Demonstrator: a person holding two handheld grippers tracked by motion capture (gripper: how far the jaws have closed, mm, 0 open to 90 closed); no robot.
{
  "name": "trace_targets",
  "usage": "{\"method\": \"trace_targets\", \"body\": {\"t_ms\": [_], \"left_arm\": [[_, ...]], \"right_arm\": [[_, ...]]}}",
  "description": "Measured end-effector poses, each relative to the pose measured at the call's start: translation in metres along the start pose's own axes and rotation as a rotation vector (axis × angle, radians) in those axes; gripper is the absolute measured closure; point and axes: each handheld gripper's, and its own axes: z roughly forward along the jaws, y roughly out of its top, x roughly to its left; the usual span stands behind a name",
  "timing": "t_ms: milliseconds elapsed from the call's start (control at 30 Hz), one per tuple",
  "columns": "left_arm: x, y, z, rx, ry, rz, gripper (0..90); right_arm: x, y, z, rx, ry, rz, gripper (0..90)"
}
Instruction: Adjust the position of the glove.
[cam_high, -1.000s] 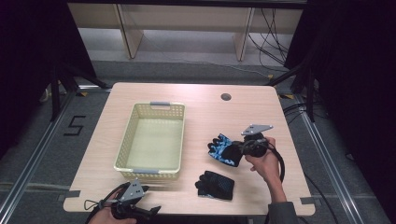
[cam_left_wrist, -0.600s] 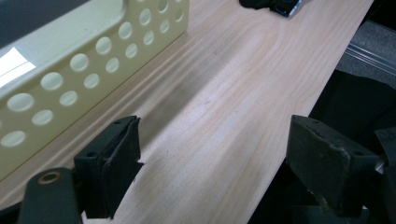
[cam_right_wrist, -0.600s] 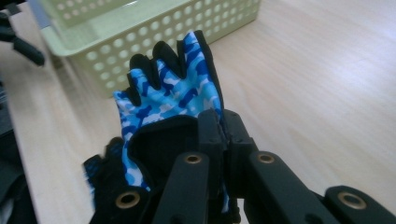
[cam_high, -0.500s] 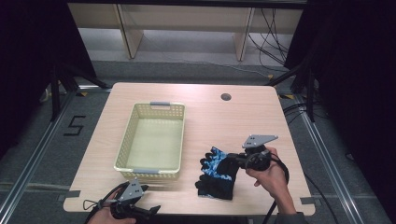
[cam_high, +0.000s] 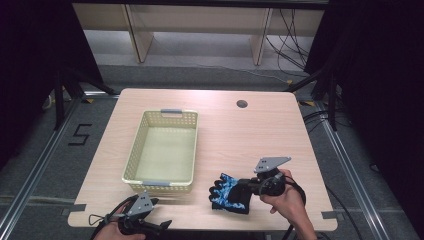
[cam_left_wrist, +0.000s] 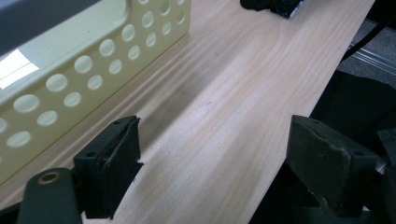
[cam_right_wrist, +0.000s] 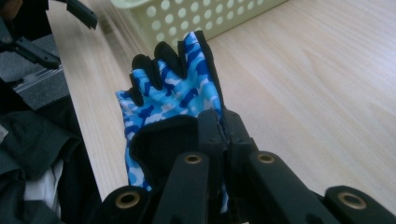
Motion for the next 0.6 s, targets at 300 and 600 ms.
{"method": "trace_targets", "body": {"t_ms": [300,600], "left_arm": [[0.0,-0.001,0.001,0.01,0.012,0.015,17.3],[0.001,0.0,0.001,0.014,0.006,0.043,17.4]], "right_arm": [[-0.002,-0.006,0.008,0.018,0.016,-0.01,88.8],[-0.009,-0.011,0.02,0.056,0.02,-0.011,88.6]]}}
